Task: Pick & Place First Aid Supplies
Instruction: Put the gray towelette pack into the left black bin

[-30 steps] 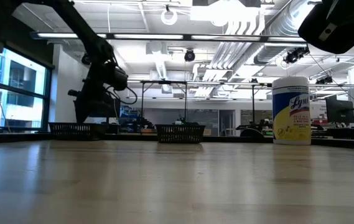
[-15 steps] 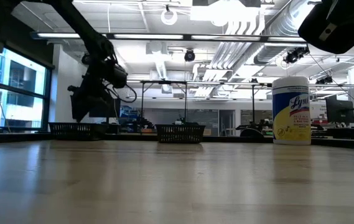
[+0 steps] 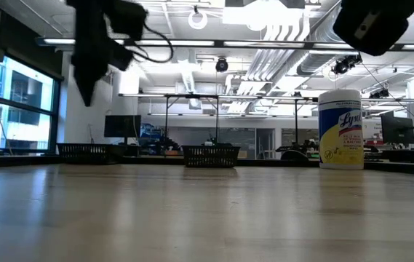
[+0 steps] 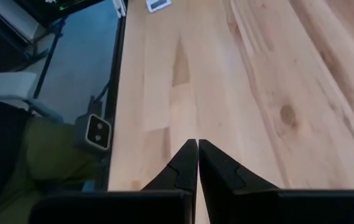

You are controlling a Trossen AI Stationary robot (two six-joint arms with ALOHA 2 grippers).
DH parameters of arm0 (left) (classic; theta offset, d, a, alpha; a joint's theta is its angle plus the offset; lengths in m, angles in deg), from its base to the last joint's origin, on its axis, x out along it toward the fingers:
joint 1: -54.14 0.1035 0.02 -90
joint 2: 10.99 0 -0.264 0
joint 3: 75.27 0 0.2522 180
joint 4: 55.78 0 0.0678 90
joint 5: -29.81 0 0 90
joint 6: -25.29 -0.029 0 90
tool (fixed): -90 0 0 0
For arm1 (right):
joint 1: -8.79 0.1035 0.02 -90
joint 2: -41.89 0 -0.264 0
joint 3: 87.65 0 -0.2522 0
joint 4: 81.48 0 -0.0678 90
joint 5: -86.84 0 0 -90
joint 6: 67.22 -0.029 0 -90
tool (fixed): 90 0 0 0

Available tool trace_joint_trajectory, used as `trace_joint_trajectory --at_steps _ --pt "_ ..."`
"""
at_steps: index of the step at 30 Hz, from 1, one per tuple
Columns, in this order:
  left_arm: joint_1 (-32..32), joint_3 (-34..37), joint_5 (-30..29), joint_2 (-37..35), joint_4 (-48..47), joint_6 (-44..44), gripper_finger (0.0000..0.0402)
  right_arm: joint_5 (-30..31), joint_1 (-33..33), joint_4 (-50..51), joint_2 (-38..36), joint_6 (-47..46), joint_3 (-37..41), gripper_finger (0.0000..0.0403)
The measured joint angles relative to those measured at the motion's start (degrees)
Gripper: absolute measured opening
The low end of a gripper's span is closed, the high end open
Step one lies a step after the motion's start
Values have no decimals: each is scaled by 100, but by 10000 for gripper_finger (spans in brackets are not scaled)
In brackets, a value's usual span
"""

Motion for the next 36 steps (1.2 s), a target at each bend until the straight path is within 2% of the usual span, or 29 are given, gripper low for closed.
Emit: trace_joint_trajectory --at_steps 3,7,12,16,19,22,29,36 --pt "-1464 743 379 -593 77 731 133 12 -53 -3 0 124 0 8" --pt "-3687 1568 356 -1075 171 2070 133 17 -114 -5 0 108 0 5" --pt "-6177 2106 234 -1041 1083 3779 133 125 -202 -27 0 319 0 7" --pt "-7411 2131 -293 -726 2407 4173 133 449 -303 -98 0 384 0 7" --pt "-7911 2128 -462 -452 3362 4209 133 548 -360 -101 0 386 0 8" --pt "-8215 2128 -321 -123 3980 4367 133 535 -407 -110 0 406 0 9" --pt "-8324 2128 172 489 4141 5107 133 541 -423 -134 0 415 0 5" --pt "-8471 2126 712 727 4336 5952 133 581 -423 -139 0 647 0 5"
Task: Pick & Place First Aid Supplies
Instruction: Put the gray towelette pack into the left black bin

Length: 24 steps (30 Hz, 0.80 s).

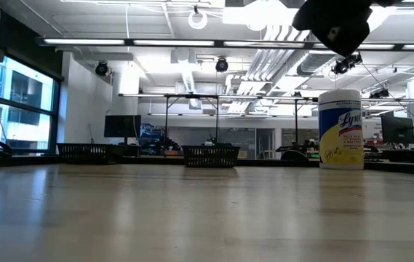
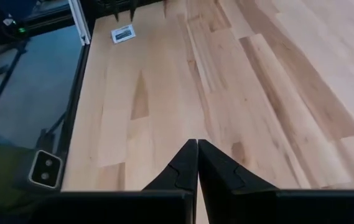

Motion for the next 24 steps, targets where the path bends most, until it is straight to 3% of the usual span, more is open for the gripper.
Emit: trace_joint_trajectory --at_steps 5,13,19,24 --pt "-241 0 34 199 246 178 133 247 0 -15 0 172 0 3" --pt "-241 -29 -949 578 460 -769 133 487 -13 -37 2 505 0 3" --pt "-223 1 -2489 651 324 -1329 133 489 -28 -131 4 508 0 2" --pt "267 4 -3462 697 134 -1797 133 453 -28 -259 4 665 0 4"
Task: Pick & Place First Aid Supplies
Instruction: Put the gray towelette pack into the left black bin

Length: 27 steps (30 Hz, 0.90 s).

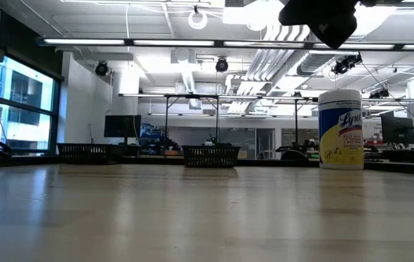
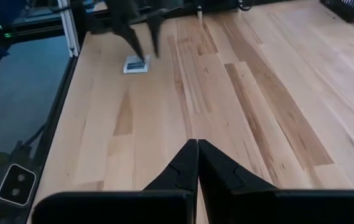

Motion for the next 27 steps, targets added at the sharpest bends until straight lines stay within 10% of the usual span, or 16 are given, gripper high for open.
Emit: trace_joint_trajectory --at_steps 9,17,27 --pt "1287 -126 -133 149 124 -769 133 77 2 -1 0 99 0 6" --pt "269 -828 461 142 312 -812 111 -5 2 12 0 136 0 7" --pt "-280 -817 -498 816 400 87 109 250 0 15 0 147 0 7"
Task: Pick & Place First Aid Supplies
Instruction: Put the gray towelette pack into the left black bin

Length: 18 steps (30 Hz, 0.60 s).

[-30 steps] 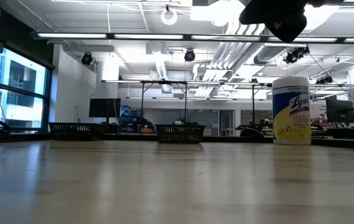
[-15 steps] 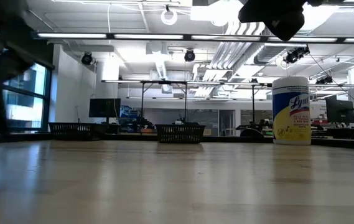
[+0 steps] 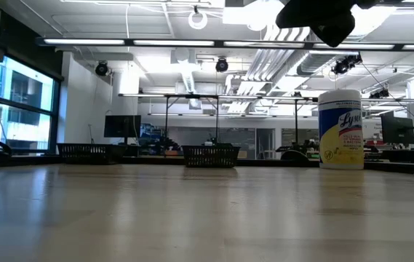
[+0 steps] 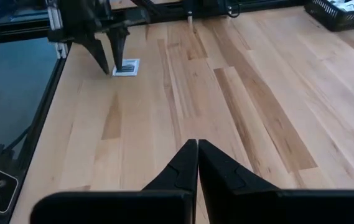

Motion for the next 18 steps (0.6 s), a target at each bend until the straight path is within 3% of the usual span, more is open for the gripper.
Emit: trace_joint_trajectory --at_steps 11,18 --pt "-3 -2 233 230 -2 29 109 31 2 0 0 -1 0 5" --pt "1 -17 422 223 -309 694 108 -4 2 0 0 -22 0 3"
